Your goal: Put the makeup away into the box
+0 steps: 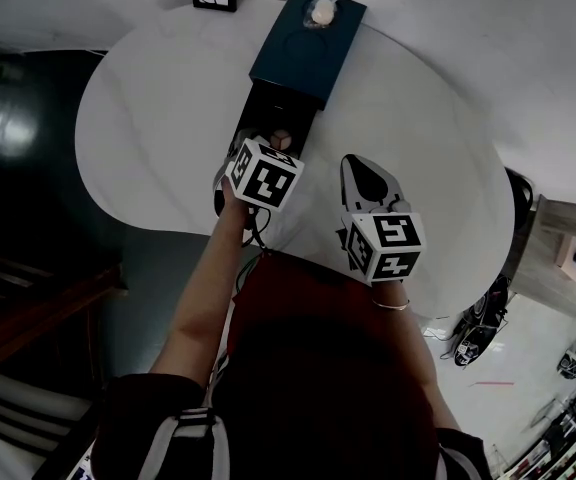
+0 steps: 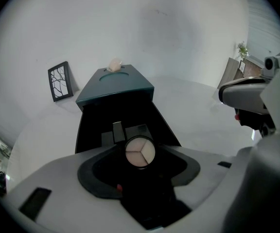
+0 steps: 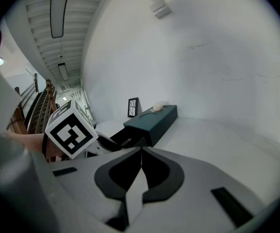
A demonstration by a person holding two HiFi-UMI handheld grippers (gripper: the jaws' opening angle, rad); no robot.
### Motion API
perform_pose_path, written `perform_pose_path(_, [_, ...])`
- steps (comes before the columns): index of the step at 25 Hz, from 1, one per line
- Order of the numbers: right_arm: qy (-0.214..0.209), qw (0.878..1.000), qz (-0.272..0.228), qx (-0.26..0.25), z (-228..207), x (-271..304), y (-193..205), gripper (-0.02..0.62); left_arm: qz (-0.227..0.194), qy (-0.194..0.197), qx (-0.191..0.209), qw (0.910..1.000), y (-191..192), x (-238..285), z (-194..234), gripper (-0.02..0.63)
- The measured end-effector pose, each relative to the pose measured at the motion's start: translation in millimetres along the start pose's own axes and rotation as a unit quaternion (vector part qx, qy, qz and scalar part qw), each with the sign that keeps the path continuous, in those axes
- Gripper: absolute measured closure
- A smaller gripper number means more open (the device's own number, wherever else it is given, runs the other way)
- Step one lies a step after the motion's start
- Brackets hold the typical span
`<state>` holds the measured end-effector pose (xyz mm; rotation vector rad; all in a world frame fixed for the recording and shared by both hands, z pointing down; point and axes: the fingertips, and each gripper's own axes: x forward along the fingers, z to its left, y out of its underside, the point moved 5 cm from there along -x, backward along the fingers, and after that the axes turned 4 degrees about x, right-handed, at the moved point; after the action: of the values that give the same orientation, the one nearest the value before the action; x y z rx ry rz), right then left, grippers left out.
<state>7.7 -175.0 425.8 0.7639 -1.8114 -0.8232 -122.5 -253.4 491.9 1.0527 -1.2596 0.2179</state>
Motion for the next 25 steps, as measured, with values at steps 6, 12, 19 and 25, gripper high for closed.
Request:
perform_pose_path(6, [-0.002, 1.0, -0.002, -0.002, 1, -5, 1, 0.58, -0.039, -0.014, -0.012, 0.999, -4, -14, 1, 0.371])
perform_pose_path(12, [-0.009, 1.0, -0.007, -0.006, 4, -11, 1, 0.58, -0.09, -0.032, -0.029, 0.995, -12, -36, 1, 0.389])
perform_pose_path(19, [-0.023, 0.999, -0.021, -0.013, 11, -21, -2, 0.58, -0.128, -0.048, -0.038, 0.9899, -16, -58, -5, 0.416])
perform_pose_path(25, [-0.034, 0.999, -0.034, -0.02, 15, -34, -5, 0.58, -0.158, -0.067, -0.053, 0.9838, -14, -81, -12, 0.468])
